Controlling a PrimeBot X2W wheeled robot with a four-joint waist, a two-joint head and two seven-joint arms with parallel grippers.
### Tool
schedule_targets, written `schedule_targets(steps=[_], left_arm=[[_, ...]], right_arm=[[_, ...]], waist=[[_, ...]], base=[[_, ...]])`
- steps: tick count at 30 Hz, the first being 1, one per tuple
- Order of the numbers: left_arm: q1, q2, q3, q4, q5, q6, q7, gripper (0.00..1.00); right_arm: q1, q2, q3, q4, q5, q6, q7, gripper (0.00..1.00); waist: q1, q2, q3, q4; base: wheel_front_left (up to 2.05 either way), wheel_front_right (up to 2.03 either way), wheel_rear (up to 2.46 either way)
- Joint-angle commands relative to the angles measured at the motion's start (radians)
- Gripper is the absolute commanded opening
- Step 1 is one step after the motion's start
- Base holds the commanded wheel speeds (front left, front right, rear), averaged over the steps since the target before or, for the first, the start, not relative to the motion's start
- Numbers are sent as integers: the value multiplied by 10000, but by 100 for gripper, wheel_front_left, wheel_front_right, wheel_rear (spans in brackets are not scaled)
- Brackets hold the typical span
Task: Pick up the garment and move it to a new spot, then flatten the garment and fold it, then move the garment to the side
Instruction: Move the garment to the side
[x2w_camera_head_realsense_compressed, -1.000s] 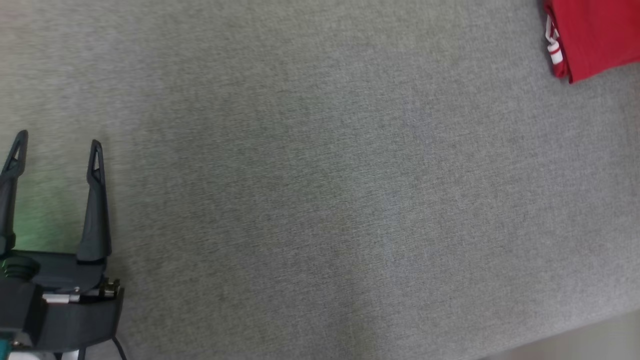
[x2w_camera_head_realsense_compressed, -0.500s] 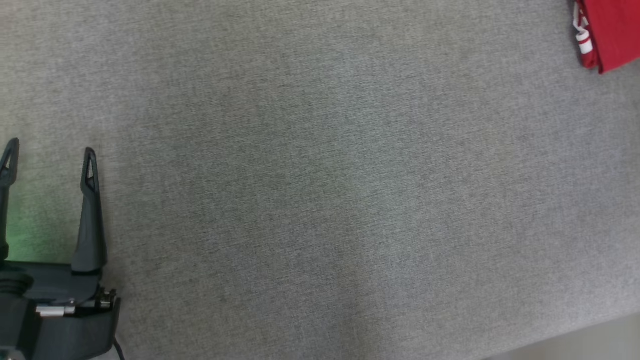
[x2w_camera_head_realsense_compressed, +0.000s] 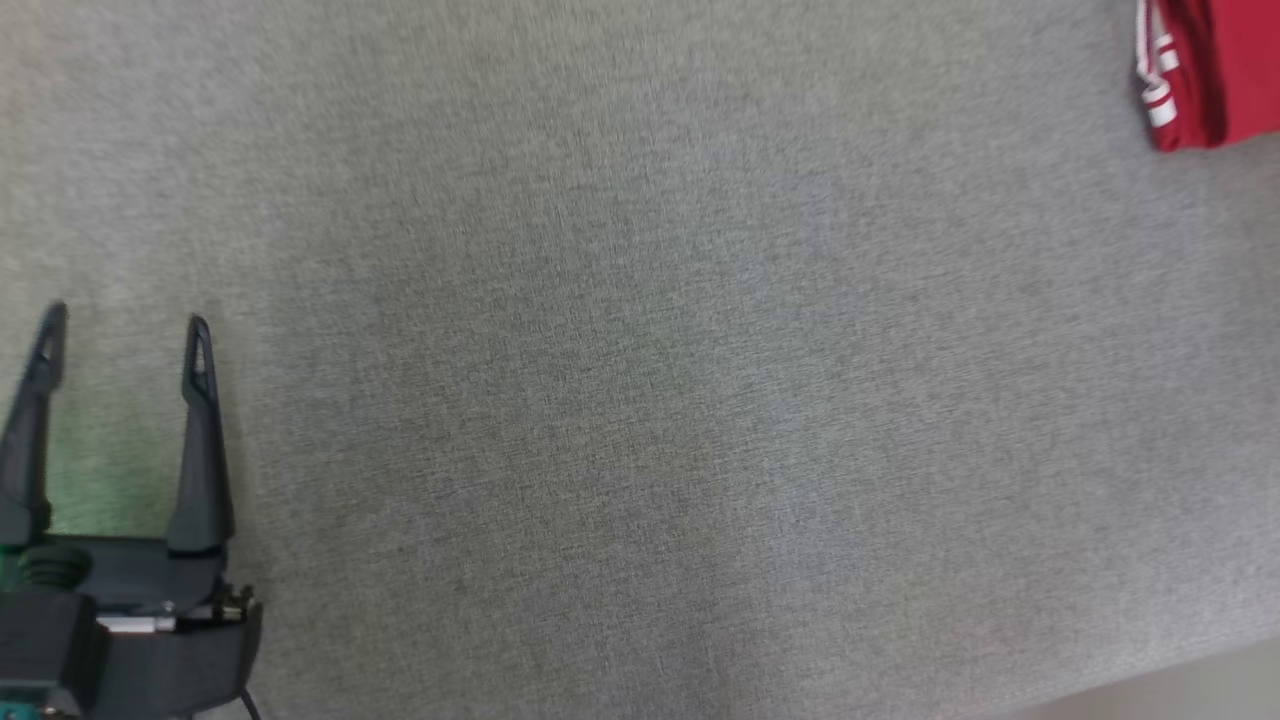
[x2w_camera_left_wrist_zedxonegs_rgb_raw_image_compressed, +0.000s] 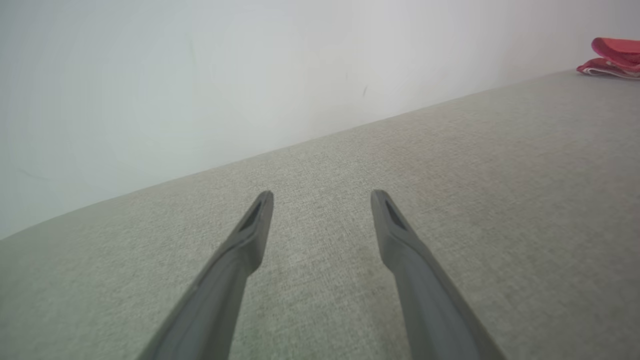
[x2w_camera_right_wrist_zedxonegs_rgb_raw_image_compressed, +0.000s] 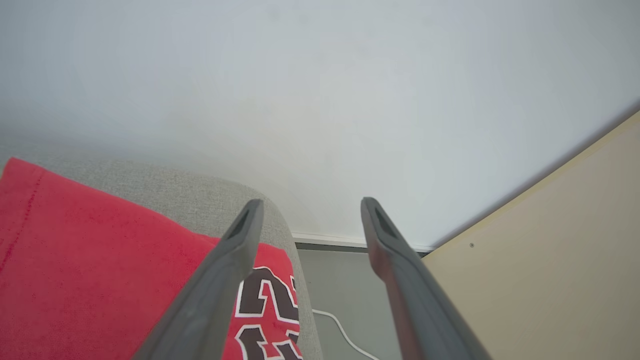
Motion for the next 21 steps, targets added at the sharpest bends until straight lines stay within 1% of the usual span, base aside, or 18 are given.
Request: schedule_targets(steps=[1, 4, 9, 11, 12, 13, 15, 19, 20, 21], left_arm=[[187, -89, -22, 194, -92, 50, -113, 100], [351, -291, -69, 627, -287, 111, -336, 100], [694, -713, -66, 1530, -670, 225, -688, 100], [963, -777, 1, 1874, -815, 253, -771, 100], [1069, -859, 29, 2012, -914, 253, -813, 100], [1303, -927, 50, 2341, -966, 239, -884, 100], [1518, -1061, 92, 2561, -1099, 247, -922, 100], [1924, -1249, 129, 2935, -1255, 243, -979, 100], [1924, -1249, 129, 2935, -1255, 243, -979, 100], [1993, -1292, 138, 3031, -1296, 233, -986, 100]], right_arm=[[270, 154, -78, -237, -90, -26, -82, 100], [853, 236, -333, -1092, -124, -26, -79, 100], [2613, 219, -632, -2716, -156, -26, -66, 100], [3308, 290, -819, -3284, 51, -26, -65, 100], [3672, 343, -906, -3540, 125, -26, -66, 100], [4361, 471, -1151, -3989, 280, -26, -66, 100], [5070, 644, -1471, -4439, 431, -26, -67, 100], [6704, 1020, -2330, -5228, 681, -26, -67, 100], [6704, 1020, -2330, -5228, 681, -26, -67, 100], [7115, 1126, -2535, -5399, 696, -26, -68, 100]], waist=[[0, -1, -566, 48], [0, -1, -1242, 130], [0, -1, -2620, 418], [0, -1, -3119, 476], [0, -1, -3355, 496], [0, -1, -3820, 569], [0, -1, -4276, 639], [0, -1, -5011, 789], [0, -1, -5011, 789], [0, -1, -5186, 840]], base=[[0, 0, 0], [0, 0, 0], [0, 0, 0], [0, 0, 0], [0, 0, 0], [0, 0, 0], [0, 0, 0], [0, 0, 0], [0, 0, 0], [0, 0, 0]])
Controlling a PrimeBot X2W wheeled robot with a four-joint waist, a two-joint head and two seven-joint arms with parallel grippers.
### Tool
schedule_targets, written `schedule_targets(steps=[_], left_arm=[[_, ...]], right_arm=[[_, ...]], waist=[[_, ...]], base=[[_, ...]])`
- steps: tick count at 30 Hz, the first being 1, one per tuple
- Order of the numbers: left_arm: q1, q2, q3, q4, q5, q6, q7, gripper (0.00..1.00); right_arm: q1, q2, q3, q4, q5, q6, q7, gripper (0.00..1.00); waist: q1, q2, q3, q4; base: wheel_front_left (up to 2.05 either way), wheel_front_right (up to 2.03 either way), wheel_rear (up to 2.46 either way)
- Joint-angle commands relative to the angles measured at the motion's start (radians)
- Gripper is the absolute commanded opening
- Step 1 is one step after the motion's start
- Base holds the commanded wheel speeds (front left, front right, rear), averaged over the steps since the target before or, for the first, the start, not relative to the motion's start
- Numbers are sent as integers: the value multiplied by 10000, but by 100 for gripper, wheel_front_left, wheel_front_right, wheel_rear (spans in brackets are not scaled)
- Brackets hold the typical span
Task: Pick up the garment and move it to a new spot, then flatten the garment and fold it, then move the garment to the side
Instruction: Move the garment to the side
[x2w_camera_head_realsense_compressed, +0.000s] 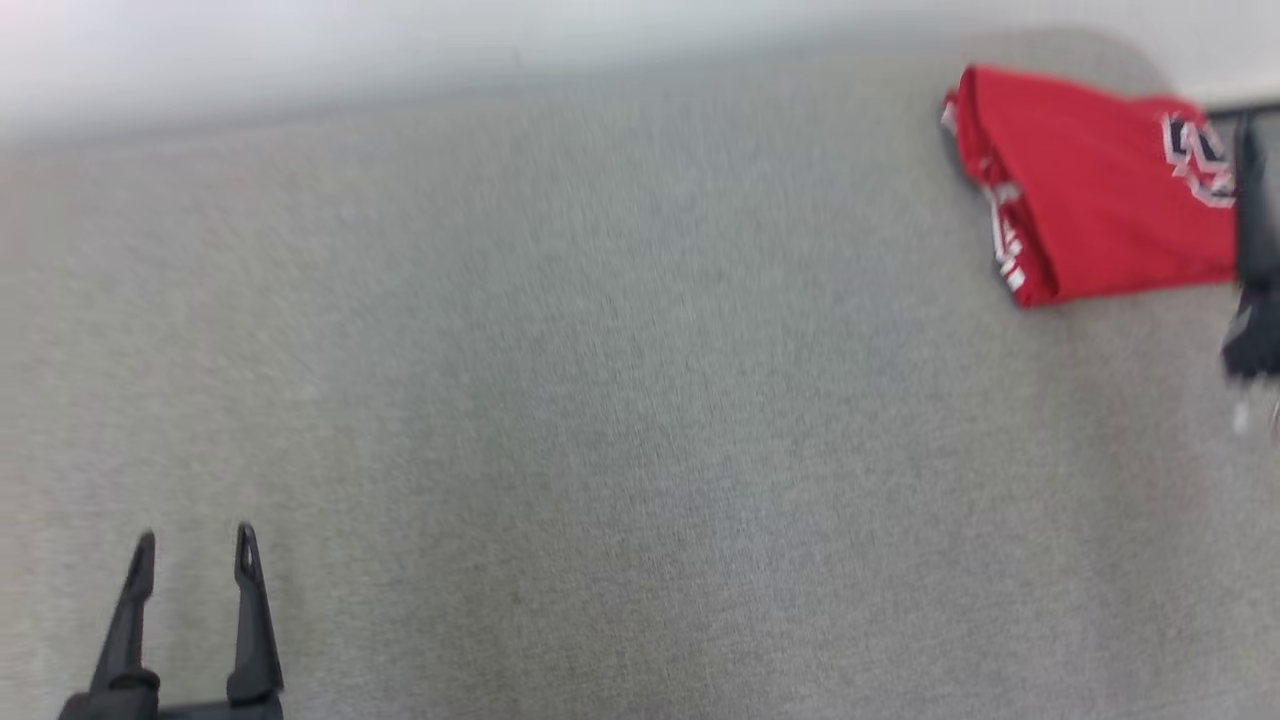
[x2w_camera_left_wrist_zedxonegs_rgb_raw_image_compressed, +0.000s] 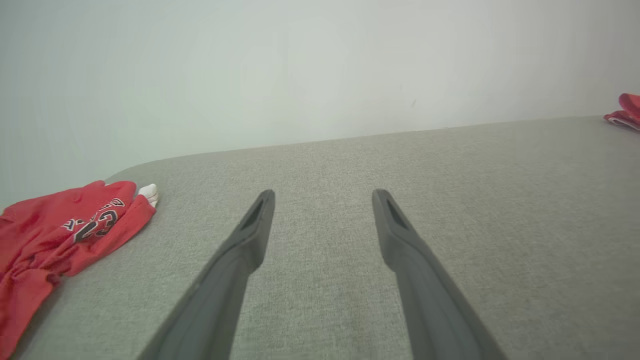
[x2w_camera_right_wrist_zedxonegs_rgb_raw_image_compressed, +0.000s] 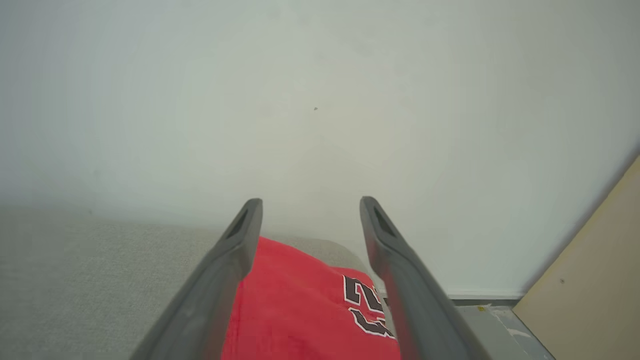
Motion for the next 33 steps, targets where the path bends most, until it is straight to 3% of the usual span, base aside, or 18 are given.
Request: schedule_targets(steps=[1, 8, 20, 26, 33], left_arm=[[179, -51, 42, 67, -58, -20, -46, 100], [690, -270, 129, 492, -172, -44, -54, 100], [884, -542, 158, 869, -24, -171, -58, 100], [763, -504, 52, 1219, 229, -202, -58, 100], [679, -424, -101, 1701, 402, -177, -59, 100]], right_arm=[[385, 119, -80, -101, 12, -26, 3, 100], [3243, 1215, -1282, -1826, -183, -26, 256, 100], [6775, 3789, -2975, -5198, -1211, -26, 750, 100], [7780, 4714, -3289, -5943, -1881, -26, 695, 100], [8459, 5210, -2999, -5835, -2603, -26, 566, 100]], waist=[[4, 2, -1256, 415], [4, 2, -2084, 709], [4, 2, -2631, 1113], [4, 2, -2748, 1232], [4, 2, -2949, 1295]], base=[[0, 0, 0], [0, 0, 0], [0, 0, 0], [0, 0, 0], [0, 0, 0]])
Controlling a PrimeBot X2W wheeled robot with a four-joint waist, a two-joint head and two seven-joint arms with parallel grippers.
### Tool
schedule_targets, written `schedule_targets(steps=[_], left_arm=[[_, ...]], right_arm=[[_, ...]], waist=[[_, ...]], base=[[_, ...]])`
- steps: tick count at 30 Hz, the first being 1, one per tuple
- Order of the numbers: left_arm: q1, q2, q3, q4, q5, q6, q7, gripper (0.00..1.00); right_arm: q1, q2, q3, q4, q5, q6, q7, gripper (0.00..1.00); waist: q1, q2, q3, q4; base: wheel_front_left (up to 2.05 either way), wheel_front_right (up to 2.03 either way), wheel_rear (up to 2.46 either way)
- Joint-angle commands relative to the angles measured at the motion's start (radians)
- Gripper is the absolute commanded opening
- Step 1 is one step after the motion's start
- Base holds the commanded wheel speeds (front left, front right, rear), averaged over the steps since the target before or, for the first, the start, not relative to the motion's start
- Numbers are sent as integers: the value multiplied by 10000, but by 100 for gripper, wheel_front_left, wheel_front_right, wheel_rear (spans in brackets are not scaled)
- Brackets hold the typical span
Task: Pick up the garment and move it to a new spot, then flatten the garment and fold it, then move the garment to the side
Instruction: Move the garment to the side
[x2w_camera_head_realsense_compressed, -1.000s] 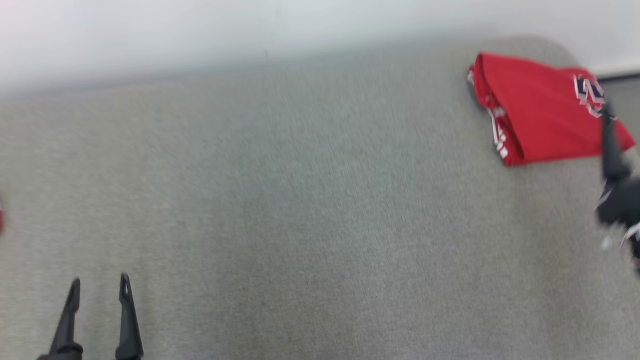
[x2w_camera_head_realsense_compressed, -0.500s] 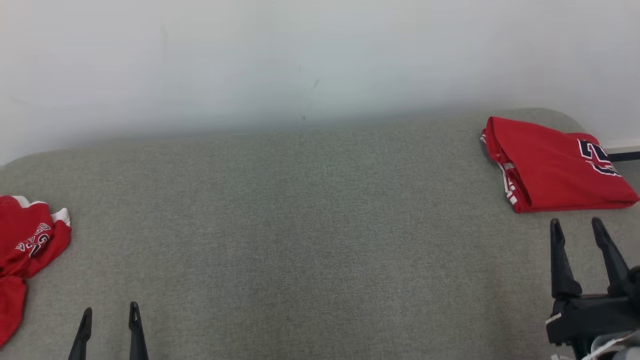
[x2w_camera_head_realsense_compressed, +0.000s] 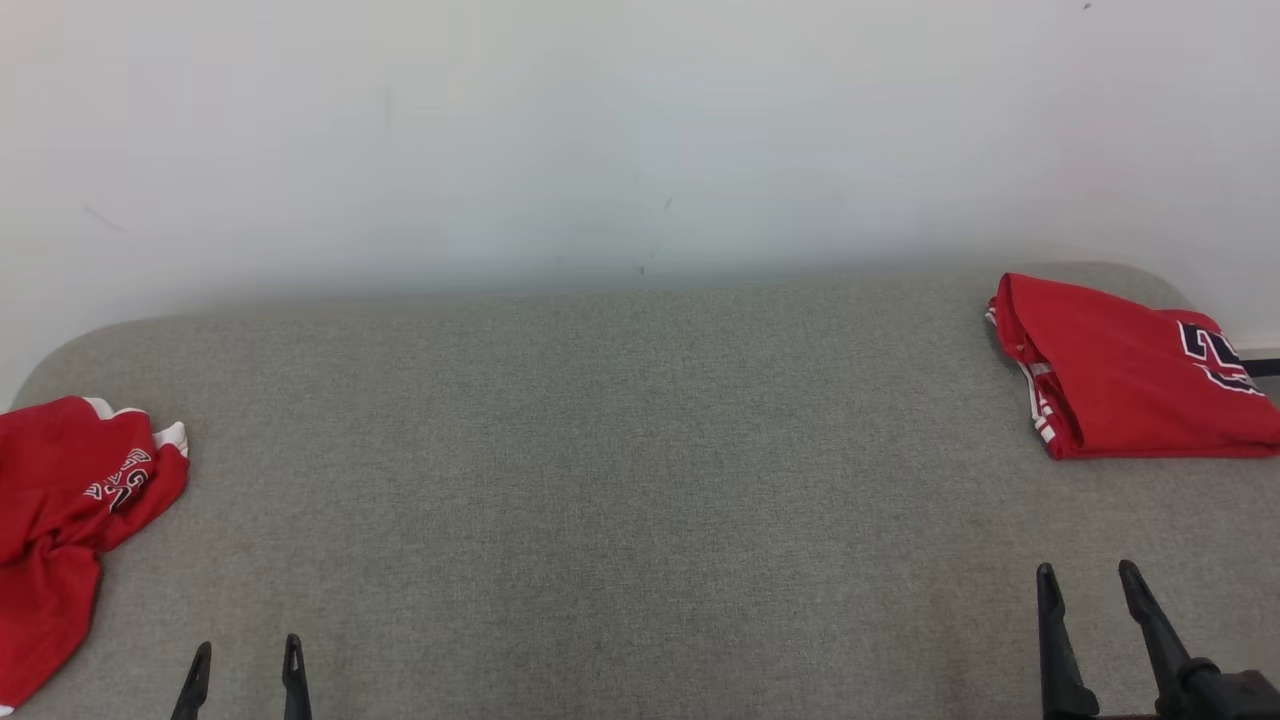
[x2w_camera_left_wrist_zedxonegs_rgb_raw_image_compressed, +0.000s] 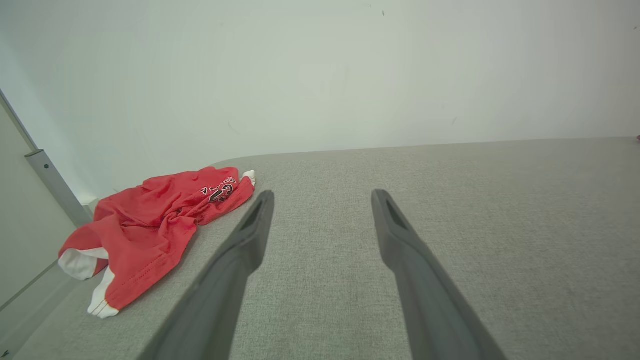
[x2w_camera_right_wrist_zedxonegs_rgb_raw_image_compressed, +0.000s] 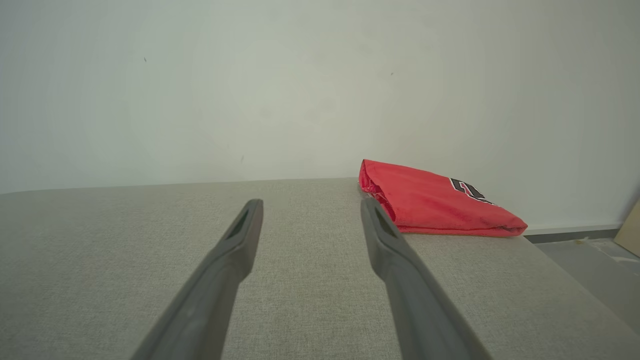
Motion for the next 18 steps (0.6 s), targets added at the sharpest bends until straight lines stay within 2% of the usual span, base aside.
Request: schedule_targets(steps=[1, 18], left_arm=[[-73, 43, -48, 117, 91, 28, -28, 100], [-268, 98, -312, 631, 52, 58, 22, 100]], right_arm=[[127, 135, 104, 133, -146, -26, -132, 100], [-264, 608, 1124, 1559, -507, -26, -637, 100]], waist=[[0, 1, -65, 20], [0, 1, -252, 267]], base=[[0, 0, 0], [0, 0, 0]])
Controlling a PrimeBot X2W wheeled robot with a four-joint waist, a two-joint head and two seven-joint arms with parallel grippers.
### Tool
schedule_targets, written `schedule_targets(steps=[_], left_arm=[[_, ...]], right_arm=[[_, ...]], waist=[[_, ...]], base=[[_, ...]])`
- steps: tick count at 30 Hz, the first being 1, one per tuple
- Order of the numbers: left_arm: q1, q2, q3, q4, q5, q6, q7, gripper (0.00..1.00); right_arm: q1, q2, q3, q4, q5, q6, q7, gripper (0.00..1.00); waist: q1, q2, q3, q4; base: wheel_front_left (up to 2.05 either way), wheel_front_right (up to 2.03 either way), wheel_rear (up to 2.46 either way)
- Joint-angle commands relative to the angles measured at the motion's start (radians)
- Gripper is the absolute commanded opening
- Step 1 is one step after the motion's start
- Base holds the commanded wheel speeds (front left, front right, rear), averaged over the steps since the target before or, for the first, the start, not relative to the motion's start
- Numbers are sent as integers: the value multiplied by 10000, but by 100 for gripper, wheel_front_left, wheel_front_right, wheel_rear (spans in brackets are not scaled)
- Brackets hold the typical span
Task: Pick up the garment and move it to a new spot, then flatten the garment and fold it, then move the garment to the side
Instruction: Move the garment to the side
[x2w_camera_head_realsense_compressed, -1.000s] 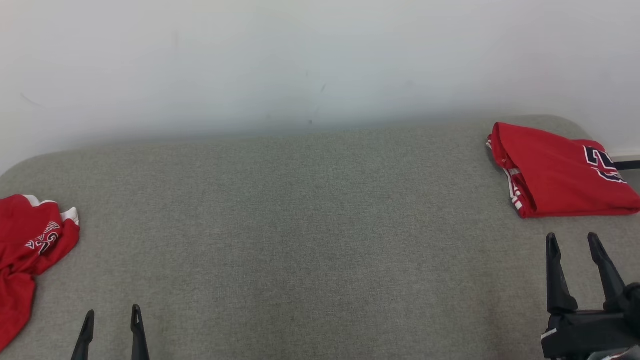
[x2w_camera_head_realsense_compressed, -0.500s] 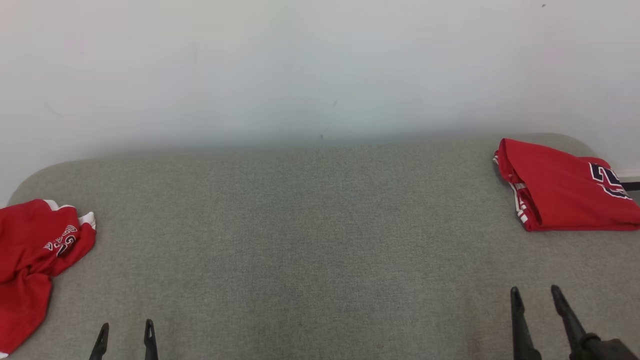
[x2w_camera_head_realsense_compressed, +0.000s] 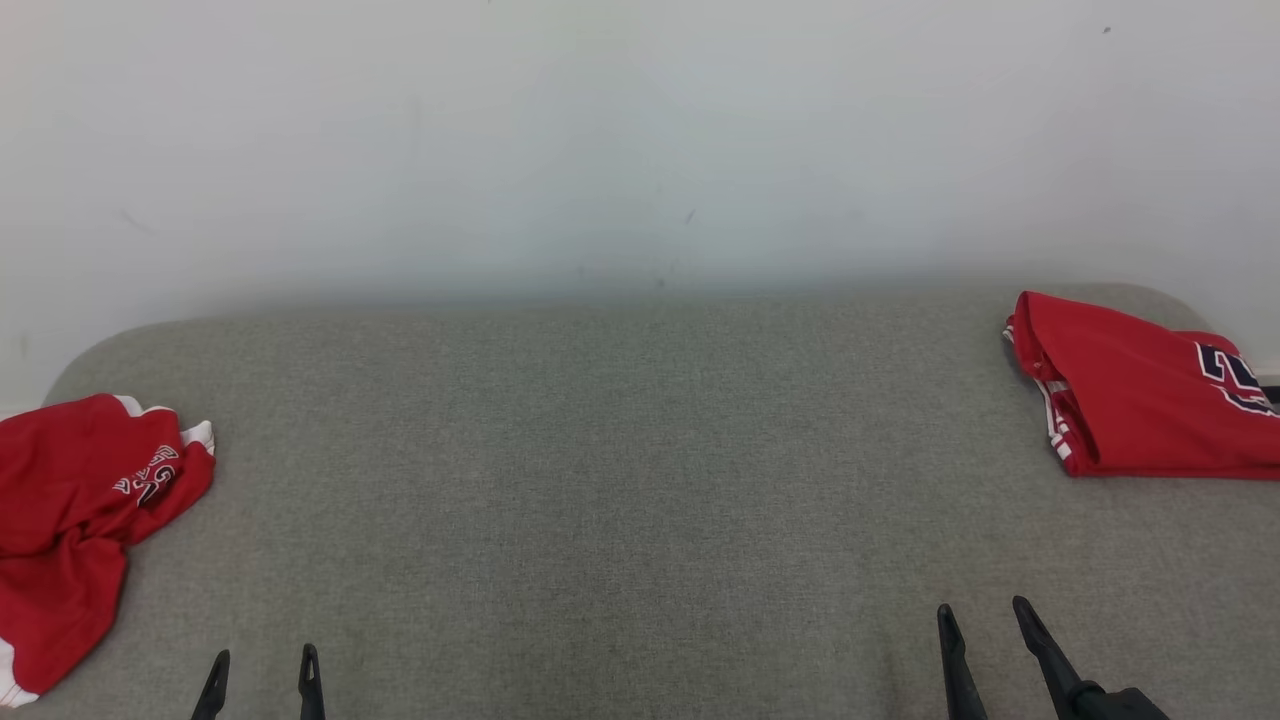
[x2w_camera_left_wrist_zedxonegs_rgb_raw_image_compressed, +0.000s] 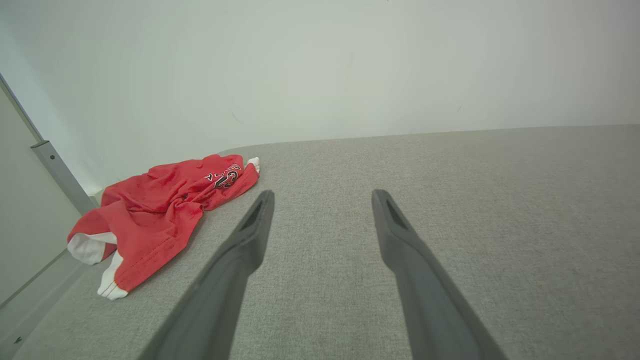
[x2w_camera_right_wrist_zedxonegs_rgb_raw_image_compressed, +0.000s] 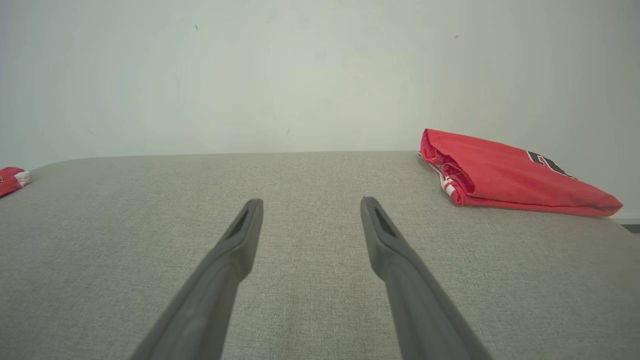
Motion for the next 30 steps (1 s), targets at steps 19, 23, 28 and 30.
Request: schedule_targets(steps=[19, 23, 28, 30], left_arm=[[187, 236, -227, -406, -118, -104, 30, 100], [197, 293, -294, -449, -154, -141, 23, 100], [203, 332, -372, -482, -199, -189, 53, 100], [183, 339, -386, -473, -225, -205, 50, 100]], right_arm=[[153, 176, -13, -254, -299, -26, -87, 100], [189, 182, -16, -263, -317, -26, -87, 100], [192, 184, -21, -240, -346, -26, -88, 100], [194, 185, -36, -242, -340, -26, -88, 100]], waist=[[0, 0, -98, 246], [0, 0, -107, 244], [0, 0, -102, 221], [0, 0, -92, 214]], base=[[0, 0, 0], [0, 0, 0], [0, 0, 0], [0, 0, 0]])
